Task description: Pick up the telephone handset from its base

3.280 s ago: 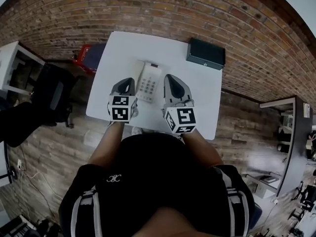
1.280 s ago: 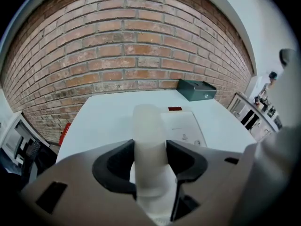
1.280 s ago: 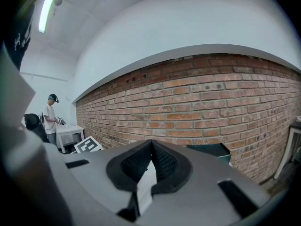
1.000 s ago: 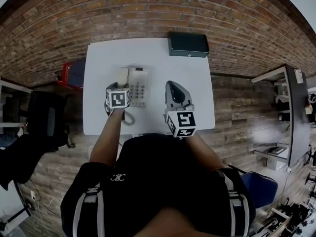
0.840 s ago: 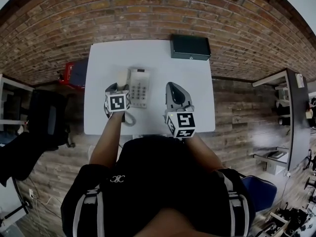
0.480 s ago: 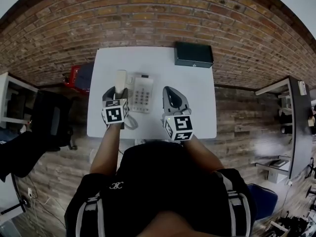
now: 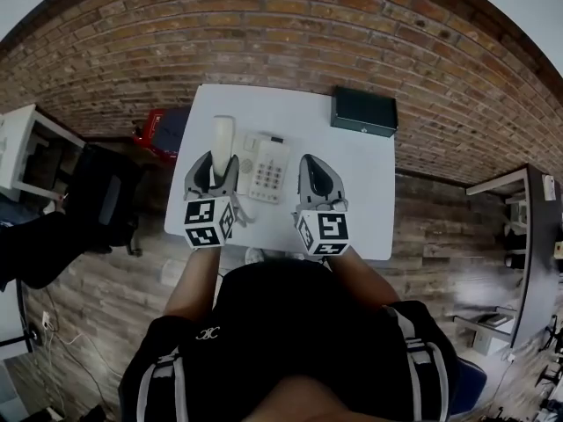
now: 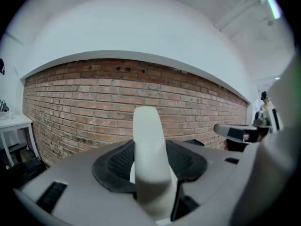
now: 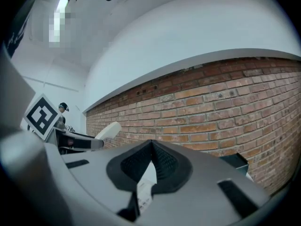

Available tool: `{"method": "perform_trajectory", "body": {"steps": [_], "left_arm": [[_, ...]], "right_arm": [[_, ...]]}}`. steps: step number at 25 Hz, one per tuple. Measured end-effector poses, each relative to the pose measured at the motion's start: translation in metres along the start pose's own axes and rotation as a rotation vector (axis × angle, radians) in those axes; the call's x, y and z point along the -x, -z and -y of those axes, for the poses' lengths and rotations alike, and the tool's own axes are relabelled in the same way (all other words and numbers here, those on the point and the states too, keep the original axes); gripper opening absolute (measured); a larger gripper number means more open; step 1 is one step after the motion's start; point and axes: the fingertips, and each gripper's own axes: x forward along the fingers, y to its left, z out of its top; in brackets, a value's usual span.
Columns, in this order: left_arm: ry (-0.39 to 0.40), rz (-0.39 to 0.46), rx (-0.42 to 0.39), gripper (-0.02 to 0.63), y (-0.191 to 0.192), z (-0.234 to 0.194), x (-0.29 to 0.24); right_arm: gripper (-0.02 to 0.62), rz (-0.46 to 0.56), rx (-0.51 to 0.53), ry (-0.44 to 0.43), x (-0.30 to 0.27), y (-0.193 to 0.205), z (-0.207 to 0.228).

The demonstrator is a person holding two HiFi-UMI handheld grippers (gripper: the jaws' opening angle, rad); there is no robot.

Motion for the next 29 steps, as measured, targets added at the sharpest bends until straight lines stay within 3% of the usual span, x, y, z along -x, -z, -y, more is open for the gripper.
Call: {"method": "perform_trajectory", "body": {"steps": [4,14,29], "left_arm": [[-0.016,0.031,-0.004,0.21,-0.008,0.01,0.018],[-0.021,0.004,-0.001,0.21,-0.001,0.016,0.022],[-0.015,-0.032,0.009,0.21,0.009,0.014,0.008]], "right_arm": [[-0.002,0.037,0.012,-0.012,0.001,-0.01,-0.003],[-0.002,0.029,-0.04,-0.02,-0.003,-0.013,0.0],[-0.002,0.019,-0.03,-0.032,-0.01,-0.009,0.003]]}}
